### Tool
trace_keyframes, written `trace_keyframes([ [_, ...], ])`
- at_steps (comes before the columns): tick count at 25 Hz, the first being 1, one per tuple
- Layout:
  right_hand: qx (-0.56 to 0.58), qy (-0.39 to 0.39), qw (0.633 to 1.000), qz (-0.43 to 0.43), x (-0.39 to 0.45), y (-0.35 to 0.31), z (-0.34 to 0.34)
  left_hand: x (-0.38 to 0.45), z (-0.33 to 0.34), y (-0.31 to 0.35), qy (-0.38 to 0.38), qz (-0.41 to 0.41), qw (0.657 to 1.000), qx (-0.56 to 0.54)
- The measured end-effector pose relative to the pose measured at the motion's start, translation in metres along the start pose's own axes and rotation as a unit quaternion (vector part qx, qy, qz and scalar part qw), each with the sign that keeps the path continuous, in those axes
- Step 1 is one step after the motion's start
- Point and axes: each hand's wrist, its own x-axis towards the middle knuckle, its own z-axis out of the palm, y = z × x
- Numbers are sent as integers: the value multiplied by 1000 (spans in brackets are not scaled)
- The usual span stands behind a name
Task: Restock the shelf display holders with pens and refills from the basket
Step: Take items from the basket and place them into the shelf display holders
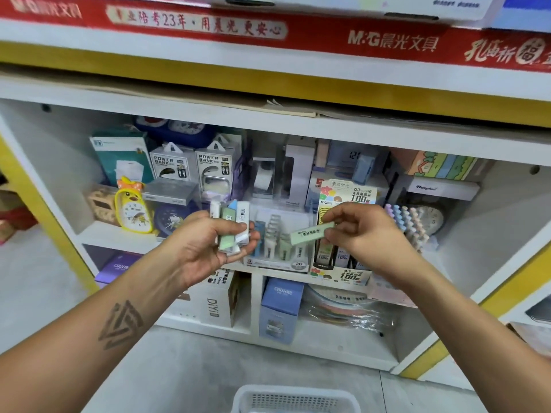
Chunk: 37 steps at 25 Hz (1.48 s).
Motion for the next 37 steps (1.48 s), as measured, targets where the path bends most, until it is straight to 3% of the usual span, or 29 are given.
trace_keyframes([
  [5,-23,56,998,-1,22,1,14,7,-6,3,-12,-12,1000,-12],
  [9,-235,115,958,-120,36,-3,28,9,-7,3,-29,-35,999,-21],
  [12,-395,59,906,-139,50,-3,46,7,-5,2,-30,-47,998,-25],
  [15,-469,-9,871,-148,60,-4,63,3,-5,5,-33,-52,998,-22],
  [22,-427,-68,890,-147,75,-5,66,-3,-3,8,-34,-53,998,-12],
  [28,-490,-124,859,-77,79,-6,66,-4,4,4,-68,-57,996,1],
  [29,-458,-112,879,-64,77,-10,66,-4,5,3,-73,-58,996,2],
  [30,-372,-83,924,-44,73,-15,64,-4,6,2,-74,-57,996,1],
  [32,-81,-53,995,22,58,-25,58,-3,10,0,-74,-53,996,0],
  [33,39,-71,995,53,49,-31,56,-3,14,-1,-73,-48,996,0],
  [34,88,-91,990,66,41,-33,55,-2,18,-2,-72,-42,997,6],
  [37,137,-69,985,75,26,-33,55,1,34,-9,-80,-33,996,15],
])
